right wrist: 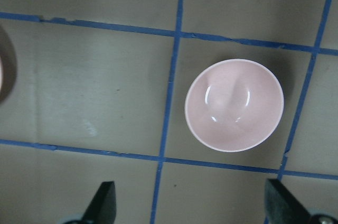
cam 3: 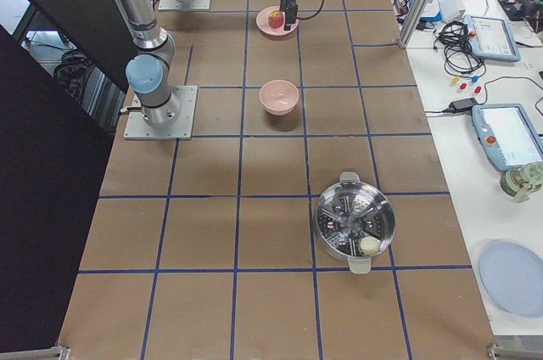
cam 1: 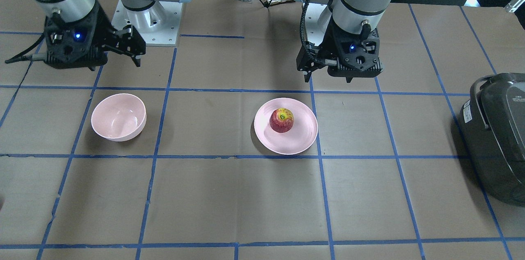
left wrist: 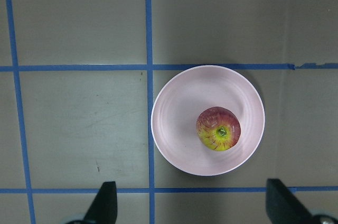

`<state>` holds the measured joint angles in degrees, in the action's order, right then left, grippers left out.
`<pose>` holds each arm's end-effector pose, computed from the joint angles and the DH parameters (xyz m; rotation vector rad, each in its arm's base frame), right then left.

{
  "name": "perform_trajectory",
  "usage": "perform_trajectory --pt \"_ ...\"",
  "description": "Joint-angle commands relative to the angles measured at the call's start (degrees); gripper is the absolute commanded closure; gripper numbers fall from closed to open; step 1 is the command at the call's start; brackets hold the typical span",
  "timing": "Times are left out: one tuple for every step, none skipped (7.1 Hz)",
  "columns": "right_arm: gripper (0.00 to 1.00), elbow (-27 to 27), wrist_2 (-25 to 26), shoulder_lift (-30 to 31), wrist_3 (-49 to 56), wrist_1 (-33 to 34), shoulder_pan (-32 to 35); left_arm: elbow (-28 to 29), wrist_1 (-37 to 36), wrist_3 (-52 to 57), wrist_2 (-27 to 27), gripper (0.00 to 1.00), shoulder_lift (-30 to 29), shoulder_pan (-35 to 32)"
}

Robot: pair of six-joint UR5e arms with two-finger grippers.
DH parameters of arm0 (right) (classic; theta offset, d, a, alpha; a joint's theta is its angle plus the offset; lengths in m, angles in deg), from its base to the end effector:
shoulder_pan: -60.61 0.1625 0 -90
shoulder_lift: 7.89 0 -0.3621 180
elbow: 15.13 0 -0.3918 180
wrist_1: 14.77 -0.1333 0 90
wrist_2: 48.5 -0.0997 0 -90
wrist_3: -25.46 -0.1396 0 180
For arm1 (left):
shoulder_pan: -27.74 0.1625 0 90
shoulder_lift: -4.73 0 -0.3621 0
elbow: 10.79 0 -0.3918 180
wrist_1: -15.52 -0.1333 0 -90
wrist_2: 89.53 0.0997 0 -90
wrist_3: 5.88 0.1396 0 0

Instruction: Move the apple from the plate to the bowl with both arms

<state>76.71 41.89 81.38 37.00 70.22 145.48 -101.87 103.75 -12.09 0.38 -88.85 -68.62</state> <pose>0.0892 -0.4864 0.3555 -0.1753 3.1174 0.2062 -0.1887 -0.4877 0.3476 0.0040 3.1366 0.0789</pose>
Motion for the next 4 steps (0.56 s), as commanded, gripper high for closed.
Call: perform_trajectory --pt "0.00 4.8 1.9 -1.8 11.8 2.5 -12.6 -7.5 -3.4 0.3 0.1 0.00 -1.4 -1.6" --pt "0.00 7.4 2.0 -3.4 12.3 3.7 -14.5 -10.3 -8.1 0.1 -0.1 0.00 -2.0 -2.2" --pt "0.00 11.2 2.2 -4.6 12.4 9.6 -14.6 -13.2 -11.7 0.1 0.0 0.00 -3.4 -2.8" --pt "0.00 16.3 2.2 -7.5 12.2 18.1 -14.7 -14.9 -15.1 0.4 0.0 0.00 -5.6 -3.1"
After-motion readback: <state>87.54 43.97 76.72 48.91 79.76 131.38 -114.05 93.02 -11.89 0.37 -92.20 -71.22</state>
